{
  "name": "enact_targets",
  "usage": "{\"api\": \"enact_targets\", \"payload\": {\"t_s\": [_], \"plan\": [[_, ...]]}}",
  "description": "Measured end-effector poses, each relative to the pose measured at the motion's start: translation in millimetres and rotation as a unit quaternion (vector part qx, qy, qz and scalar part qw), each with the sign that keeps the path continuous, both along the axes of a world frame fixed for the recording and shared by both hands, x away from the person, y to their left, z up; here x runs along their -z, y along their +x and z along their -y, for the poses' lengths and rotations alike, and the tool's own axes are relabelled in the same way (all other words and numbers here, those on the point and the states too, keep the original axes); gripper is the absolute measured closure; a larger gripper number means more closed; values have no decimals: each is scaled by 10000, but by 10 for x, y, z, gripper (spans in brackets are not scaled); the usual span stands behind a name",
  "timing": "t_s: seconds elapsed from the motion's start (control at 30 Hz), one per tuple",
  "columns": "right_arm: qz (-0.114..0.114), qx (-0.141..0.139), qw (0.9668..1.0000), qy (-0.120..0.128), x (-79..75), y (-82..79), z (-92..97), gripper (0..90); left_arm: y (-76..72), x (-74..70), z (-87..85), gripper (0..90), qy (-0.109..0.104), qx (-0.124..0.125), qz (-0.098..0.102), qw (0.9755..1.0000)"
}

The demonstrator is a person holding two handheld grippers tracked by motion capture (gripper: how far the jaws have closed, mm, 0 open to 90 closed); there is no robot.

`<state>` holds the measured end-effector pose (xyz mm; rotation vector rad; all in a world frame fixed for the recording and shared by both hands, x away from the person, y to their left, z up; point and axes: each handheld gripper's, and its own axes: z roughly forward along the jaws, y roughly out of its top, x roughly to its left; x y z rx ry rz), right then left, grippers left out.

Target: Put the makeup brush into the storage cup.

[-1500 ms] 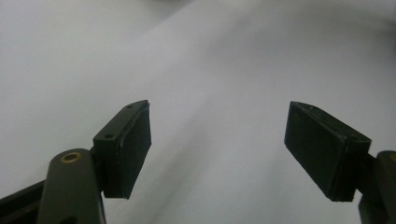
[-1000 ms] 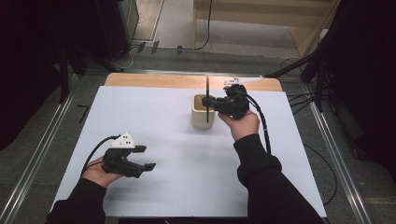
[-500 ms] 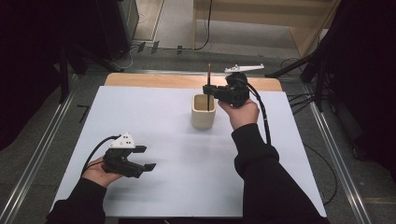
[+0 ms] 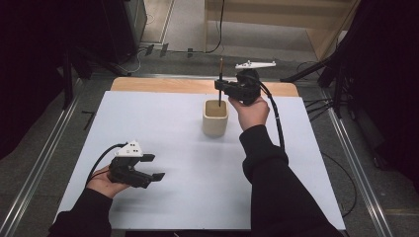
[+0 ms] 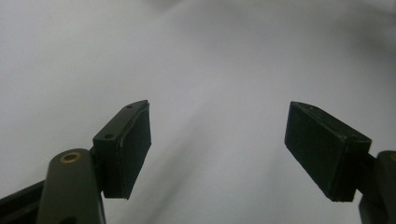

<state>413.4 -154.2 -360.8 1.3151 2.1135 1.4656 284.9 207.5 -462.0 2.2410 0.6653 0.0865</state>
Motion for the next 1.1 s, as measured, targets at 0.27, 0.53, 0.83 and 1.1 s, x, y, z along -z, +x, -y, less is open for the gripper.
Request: {"api": "enact_targets", "payload": {"t_s": [0.27,0.53,0.83,1.1], "plan": [[140,183,9997,-80,138,69,-21,831,-2,2,-2,234,-16,0,-31,10000],[66,236,9997,-90,295,96,-38,831,0,3,-2,233,-14,9,-33,10000],[-38,277,9996,-79,505,76,-40,830,0,4,-1,233,1,12,-28,10000],[-99,250,9996,-107,636,40,-71,817,0,2,-5,234,-8,-3,-26,10000]]}}
